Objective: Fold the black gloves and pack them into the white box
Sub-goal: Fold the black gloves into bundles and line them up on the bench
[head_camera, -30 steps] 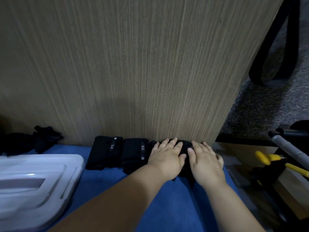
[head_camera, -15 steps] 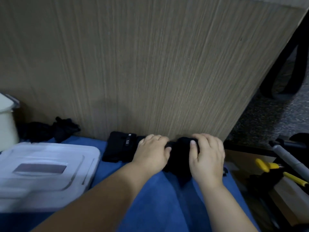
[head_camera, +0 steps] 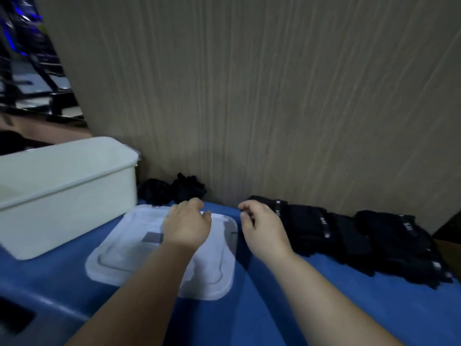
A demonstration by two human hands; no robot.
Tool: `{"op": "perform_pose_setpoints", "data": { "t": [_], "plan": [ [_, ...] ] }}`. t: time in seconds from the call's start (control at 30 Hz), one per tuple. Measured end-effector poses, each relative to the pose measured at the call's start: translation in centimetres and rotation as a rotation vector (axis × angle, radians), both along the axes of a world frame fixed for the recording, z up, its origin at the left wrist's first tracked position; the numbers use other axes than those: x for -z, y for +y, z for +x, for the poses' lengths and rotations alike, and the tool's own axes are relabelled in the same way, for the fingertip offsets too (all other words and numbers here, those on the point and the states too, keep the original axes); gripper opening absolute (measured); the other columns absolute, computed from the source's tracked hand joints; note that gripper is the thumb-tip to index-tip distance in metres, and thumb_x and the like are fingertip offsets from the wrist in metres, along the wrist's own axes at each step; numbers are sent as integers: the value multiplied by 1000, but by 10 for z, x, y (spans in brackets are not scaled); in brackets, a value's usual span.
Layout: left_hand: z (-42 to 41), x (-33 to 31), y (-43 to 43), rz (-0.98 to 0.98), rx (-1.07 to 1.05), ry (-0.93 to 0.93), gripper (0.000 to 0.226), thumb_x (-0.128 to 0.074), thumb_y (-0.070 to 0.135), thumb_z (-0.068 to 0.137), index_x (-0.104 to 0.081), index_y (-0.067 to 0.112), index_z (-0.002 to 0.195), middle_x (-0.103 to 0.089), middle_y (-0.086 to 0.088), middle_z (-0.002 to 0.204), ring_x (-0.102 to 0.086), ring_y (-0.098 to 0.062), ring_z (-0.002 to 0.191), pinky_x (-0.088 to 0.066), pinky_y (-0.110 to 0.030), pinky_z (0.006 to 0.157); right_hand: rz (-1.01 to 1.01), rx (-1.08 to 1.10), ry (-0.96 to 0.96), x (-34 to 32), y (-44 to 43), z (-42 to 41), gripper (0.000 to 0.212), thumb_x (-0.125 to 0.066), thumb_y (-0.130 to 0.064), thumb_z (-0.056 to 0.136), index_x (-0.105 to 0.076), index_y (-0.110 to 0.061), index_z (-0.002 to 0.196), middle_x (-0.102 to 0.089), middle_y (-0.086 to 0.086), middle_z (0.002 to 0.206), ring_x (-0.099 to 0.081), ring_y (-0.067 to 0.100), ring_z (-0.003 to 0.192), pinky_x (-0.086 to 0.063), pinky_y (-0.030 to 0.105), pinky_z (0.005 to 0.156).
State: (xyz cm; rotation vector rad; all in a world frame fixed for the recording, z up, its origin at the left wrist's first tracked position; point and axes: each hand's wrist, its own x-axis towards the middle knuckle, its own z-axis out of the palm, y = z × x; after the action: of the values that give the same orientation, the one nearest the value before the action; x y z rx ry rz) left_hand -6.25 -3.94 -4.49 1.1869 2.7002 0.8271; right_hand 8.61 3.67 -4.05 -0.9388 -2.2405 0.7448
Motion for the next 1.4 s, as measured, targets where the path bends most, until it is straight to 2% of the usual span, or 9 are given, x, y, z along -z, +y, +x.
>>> {"op": "perform_pose_setpoints", "data": {
  "t": [0.3,0.47,0.6,0.7,0.83,0.93,1.1,1.23,1.4],
  "plan": [
    [-85,15,11,64,-65,-124,49,-51,37,95,-42,15,138,-53,-7,134,-40,-31,126,-37,-42,104,-145,-72,-99,16,14,-113,45,-46,-27,99,-38,-23,143,-40,4,143,-50,19,121,-40,28,99],
    [-96,33,25,53,-27,-202,52,-48,34,97,-34,15,144,-51,-9,137,-38,-30,128,-37,-41,104,-230,-54,-139,25,31,-148,56,-47,-30,99,-24,-26,150,-36,10,147,-45,25,126,-39,31,99],
    [-102,38,31,68,-36,-233,52,-46,33,97,-33,17,145,-52,-9,135,-42,-31,127,-39,-44,103,-258,-14,-104,31,36,-163,52,-54,-35,95,-35,-26,142,-52,8,133,-53,25,116,-45,31,91],
    [-101,38,32,110,-31,-320,51,-45,33,97,-32,20,145,-52,-10,135,-44,-29,127,-38,-44,104,-236,18,-66,34,36,-167,23,-57,-34,94,-50,-23,112,-58,1,111,-55,17,98,-43,28,75],
    [-93,23,25,320,-32,-564,43,-46,28,99,-39,16,140,-53,-7,135,-50,-23,119,-38,-29,95,-178,9,21,26,27,-156,9,-55,-31,95,-53,-23,94,-55,-8,85,-52,9,76,-34,20,55],
    [-78,6,17,450,-49,-657,41,-49,35,98,-44,15,134,-56,-3,121,-48,-14,101,-35,-26,85,-177,-20,107,15,15,-138,8,-54,-29,95,-54,-22,92,-58,-5,84,-52,6,72,-35,18,56],
    [-44,-18,5,544,-21,-774,46,-63,44,87,-49,15,120,-57,5,104,-54,-12,97,-45,-31,88,-193,-83,203,-3,-9,-91,8,-55,-26,94,-57,-23,87,-62,-1,93,-58,12,82,-46,23,69],
    [-8,-30,-8,446,81,-808,47,-66,47,83,-52,18,118,-59,5,108,-56,-13,104,-47,-37,97,-269,-70,277,-13,-29,-38,13,-55,-24,95,-54,-23,82,-59,-2,85,-57,12,79,-50,26,72],
    [50,-39,-25,397,207,-948,29,-67,34,86,-60,15,107,-69,-6,102,-65,-19,96,-50,-40,91,-372,-70,336,-15,-49,35,19,-56,-25,94,-51,-22,76,-52,-8,68,-48,8,67,-45,27,66]
  ]
}}
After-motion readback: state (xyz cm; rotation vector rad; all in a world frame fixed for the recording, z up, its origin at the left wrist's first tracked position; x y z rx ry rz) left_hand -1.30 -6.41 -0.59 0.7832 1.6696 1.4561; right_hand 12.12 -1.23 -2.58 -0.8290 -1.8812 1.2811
